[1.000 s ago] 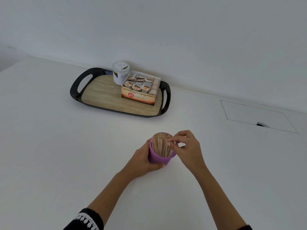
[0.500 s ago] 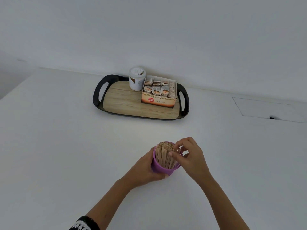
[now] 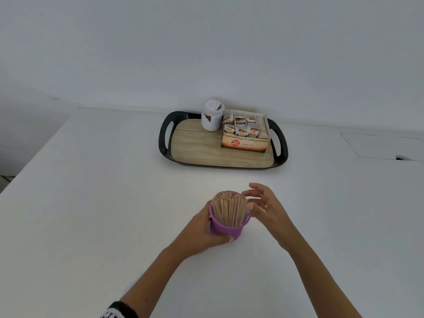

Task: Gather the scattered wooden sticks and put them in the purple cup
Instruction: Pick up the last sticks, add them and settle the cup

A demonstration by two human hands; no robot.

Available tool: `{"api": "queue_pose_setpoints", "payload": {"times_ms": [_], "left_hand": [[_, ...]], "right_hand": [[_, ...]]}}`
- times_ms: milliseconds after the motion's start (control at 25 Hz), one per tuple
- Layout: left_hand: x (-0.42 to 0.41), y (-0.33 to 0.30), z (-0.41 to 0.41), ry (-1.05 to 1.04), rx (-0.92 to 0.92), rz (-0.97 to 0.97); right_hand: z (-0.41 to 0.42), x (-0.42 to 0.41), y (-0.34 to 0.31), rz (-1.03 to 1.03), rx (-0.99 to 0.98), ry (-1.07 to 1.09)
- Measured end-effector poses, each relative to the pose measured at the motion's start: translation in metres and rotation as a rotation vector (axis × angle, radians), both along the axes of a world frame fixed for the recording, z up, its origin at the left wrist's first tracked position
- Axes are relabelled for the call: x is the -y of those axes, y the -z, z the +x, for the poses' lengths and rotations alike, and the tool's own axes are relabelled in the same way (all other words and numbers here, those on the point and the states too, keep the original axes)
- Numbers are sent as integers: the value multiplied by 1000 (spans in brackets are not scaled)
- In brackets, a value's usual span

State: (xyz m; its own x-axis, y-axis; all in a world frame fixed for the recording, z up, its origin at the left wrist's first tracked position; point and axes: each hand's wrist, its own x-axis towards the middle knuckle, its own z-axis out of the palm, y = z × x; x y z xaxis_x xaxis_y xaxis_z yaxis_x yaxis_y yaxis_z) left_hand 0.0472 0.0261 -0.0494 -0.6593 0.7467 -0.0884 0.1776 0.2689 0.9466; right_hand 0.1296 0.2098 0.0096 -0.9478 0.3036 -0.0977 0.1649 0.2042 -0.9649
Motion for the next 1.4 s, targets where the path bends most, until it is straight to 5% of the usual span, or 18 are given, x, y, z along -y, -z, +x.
{"api": "queue_pose_setpoints", "payload": {"times_ms": [760,1080,1400], "left_hand": [[-14,-72,-222,-202,-294,98],[-39,-43,-306,-316,-433,-287],[-53,-25,-348,-319,-461,-348]], "right_hand": [[-222,20,-34,223,-190,-13],[-309,2,1,234,-140,45],[-345,-5,22,188,-105,75]]}}
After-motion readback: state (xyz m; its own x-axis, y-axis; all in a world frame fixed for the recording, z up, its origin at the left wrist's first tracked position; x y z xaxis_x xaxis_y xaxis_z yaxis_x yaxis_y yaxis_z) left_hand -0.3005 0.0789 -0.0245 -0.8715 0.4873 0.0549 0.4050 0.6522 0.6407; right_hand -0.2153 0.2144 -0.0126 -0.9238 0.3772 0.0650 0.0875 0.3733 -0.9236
